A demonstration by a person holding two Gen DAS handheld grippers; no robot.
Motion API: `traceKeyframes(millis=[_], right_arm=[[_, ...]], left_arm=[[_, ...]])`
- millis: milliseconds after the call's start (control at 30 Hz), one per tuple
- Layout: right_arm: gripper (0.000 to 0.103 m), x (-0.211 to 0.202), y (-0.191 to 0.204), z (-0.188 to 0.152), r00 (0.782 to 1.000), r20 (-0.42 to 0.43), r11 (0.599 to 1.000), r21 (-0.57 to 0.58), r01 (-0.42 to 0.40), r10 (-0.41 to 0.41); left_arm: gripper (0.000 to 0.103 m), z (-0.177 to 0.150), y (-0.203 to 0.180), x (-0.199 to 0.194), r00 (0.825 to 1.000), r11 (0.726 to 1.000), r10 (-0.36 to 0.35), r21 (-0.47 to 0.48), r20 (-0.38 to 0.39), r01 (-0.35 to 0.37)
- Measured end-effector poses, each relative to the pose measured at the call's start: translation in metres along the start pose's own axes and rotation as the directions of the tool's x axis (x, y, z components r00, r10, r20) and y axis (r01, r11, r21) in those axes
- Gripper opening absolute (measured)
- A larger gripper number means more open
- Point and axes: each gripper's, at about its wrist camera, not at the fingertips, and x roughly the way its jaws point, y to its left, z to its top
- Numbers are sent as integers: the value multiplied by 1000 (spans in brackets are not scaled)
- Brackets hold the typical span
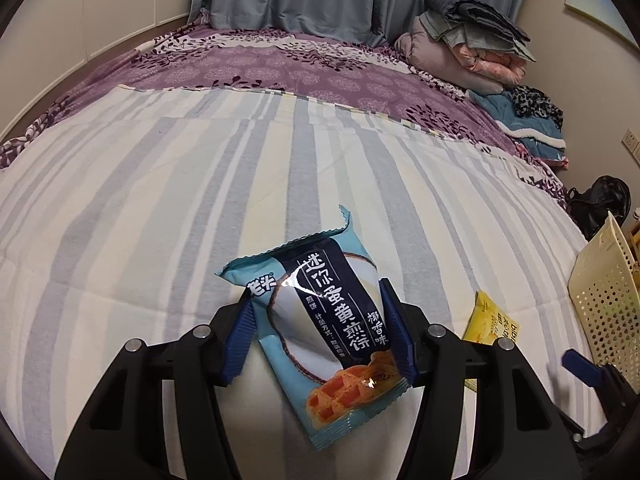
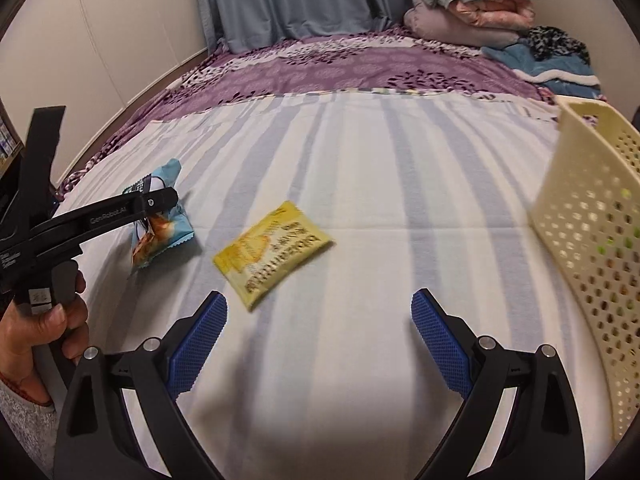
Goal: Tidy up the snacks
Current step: 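Grasp the coconut biscuit packet with the left tool while the right tool grasps the yellow packet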
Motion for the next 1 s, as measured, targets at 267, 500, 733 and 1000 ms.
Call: traceKeyframes(millis=[267, 500, 733, 1000], right_arm=[[93, 34, 31, 17, 999, -33, 999, -30, -30, 29], [79, 54, 49, 30, 999, -34, 994, -100, 35, -38], [52, 55, 49, 35, 996, -24, 988, -130, 78, -82], [48, 50, 43, 32, 997, -19, 990, -119, 78, -80]], left_arm=[[59, 4, 21, -28, 998, 1000, -20, -18, 52, 21], [59, 4, 34, -41, 997, 999, -32, -28, 71, 34], [59, 3, 41, -40, 997, 998, -37, -46, 67, 40], [59, -2, 36, -39, 997, 999, -44, -29, 60, 46]])
